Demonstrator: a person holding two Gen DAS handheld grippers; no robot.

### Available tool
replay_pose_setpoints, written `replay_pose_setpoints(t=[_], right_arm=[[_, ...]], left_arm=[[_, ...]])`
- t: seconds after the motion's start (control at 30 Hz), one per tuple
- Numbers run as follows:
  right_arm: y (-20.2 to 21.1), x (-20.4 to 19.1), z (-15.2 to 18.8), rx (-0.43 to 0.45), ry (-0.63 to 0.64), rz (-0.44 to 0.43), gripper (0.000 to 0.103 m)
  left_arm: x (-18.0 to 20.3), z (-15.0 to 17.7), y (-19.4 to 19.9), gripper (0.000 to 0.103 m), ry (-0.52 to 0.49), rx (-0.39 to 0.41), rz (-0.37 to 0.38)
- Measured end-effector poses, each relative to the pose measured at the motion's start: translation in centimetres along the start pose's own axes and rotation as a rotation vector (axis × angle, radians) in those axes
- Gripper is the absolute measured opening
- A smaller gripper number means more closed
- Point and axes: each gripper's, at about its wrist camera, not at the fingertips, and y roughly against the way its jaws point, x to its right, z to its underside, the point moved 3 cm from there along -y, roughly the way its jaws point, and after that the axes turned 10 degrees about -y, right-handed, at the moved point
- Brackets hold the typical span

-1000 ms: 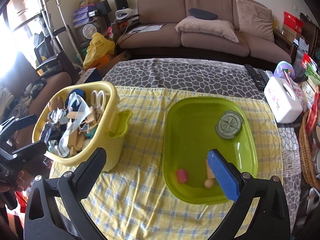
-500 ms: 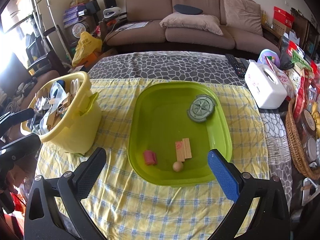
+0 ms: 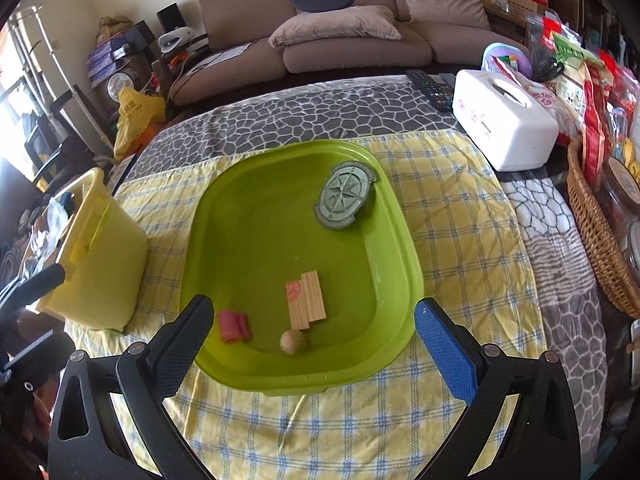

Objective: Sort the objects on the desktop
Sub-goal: 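Move both tools back over the lime-green tray, then grasp the pink sponge roll with the left gripper while the right gripper grasps the wooden ball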

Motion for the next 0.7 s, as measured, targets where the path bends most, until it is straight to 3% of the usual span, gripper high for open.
replay_pose_setpoints(t=[0.23,0.37,0.43,0.57,0.6,0.7], right_arm=[[-1.8,0.6,-0.6,-0.005,-0.038,-0.040,0.083],[-3.2,0.6,-0.5,-0.039,0.004,-0.027,0.065],[-4.3,0.4,-0.2,-0.092,0.040,-0.018,0.063],[-5.3,-0.5,0.4,-0.147,0.131,-0.012,0.053],[-5.3,-0.7,0.5,-0.156,0.137,-0.029,0.048],[-5.4,-1.4,1.1,-0.176,0.163,-0.038,0.046]], left_arm=[[0.2,1.5,-5.1,0.103,-0.039,-0.103,0.002],[0.8,1.9,-7.2,0.101,-0.113,-0.150,0.006],[0.1,1.9,-7.6,0.093,-0.084,-0.150,0.023],[-2.3,2.1,-7.6,0.093,0.034,-0.130,0.071],[-2.6,2.0,-7.8,0.093,0.043,-0.136,0.074],[-2.9,1.8,-7.7,0.093,0.041,-0.133,0.076]])
